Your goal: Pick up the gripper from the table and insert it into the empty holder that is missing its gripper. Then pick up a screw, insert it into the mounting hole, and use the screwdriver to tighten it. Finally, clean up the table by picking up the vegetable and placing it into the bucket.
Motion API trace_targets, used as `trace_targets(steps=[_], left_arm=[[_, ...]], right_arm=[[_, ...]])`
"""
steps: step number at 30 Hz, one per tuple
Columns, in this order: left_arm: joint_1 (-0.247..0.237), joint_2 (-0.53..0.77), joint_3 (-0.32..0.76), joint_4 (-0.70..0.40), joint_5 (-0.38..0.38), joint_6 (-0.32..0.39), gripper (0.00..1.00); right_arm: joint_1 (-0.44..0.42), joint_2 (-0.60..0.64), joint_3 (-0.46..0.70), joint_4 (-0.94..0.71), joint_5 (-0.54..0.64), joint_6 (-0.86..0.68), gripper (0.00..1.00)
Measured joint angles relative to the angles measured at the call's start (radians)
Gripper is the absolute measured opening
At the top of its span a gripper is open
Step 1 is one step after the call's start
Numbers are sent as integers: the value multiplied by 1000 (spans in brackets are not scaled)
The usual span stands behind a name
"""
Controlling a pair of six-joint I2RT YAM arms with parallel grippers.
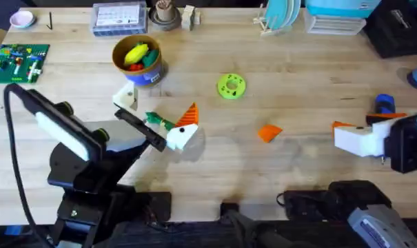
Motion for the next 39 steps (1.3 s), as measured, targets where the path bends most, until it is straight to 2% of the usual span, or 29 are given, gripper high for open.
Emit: trace_targets(steps=[36,39], left_arm=[[0,3,0,-14,1,0,993],[0,3,0,-13,37,0,993]], right_arm=[[0,0,0,0,0,0,750],[0,0,0,0,0,0,750]])
